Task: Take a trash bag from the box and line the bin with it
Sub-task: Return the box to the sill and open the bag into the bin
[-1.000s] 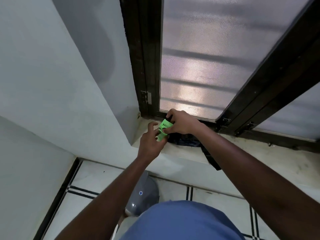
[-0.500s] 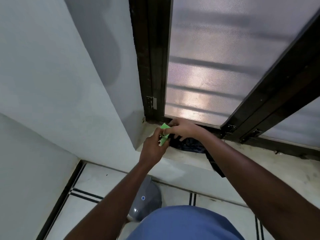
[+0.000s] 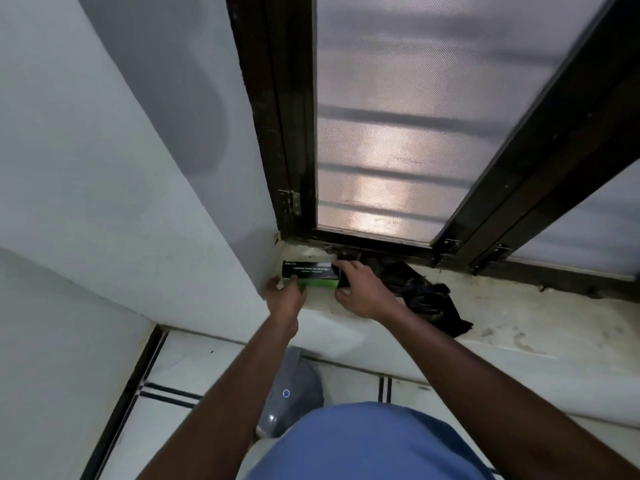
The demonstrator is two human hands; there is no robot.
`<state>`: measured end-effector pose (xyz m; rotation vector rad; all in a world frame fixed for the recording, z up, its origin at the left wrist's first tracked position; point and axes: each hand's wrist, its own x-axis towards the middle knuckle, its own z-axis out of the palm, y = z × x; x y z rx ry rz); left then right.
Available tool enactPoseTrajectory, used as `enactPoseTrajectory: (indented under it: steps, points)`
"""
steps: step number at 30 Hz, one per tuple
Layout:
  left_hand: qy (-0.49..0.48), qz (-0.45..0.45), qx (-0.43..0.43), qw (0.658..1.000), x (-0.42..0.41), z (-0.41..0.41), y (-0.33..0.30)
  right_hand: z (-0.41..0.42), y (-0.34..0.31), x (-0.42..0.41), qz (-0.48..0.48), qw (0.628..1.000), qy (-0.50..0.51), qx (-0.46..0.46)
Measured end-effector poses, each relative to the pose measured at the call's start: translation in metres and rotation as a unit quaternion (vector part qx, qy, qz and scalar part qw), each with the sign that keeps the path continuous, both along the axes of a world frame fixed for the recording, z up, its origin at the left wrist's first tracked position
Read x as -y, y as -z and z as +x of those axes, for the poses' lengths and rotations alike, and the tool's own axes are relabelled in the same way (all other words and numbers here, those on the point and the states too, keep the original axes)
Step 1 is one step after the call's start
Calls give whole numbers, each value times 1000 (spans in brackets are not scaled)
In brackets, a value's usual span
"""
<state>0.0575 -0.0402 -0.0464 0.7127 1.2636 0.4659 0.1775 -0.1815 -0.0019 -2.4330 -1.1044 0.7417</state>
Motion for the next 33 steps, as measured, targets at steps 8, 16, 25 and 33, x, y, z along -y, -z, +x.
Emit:
enactPoseTrajectory:
  steps: [8, 16, 25, 33]
  points:
    - [258, 207, -175, 927, 40, -8, -20, -2, 13, 28, 6, 987, 84, 138]
    - [312, 220, -176, 907, 35, -9, -18, -6, 30, 63, -70, 980, 67, 175]
    - [404, -11, 61, 913, 52, -17, -57, -38, -40, 70, 187, 892, 153, -383]
    - [348, 121, 125, 921, 16, -60, -128, -65, -67, 67, 276, 838, 250, -399]
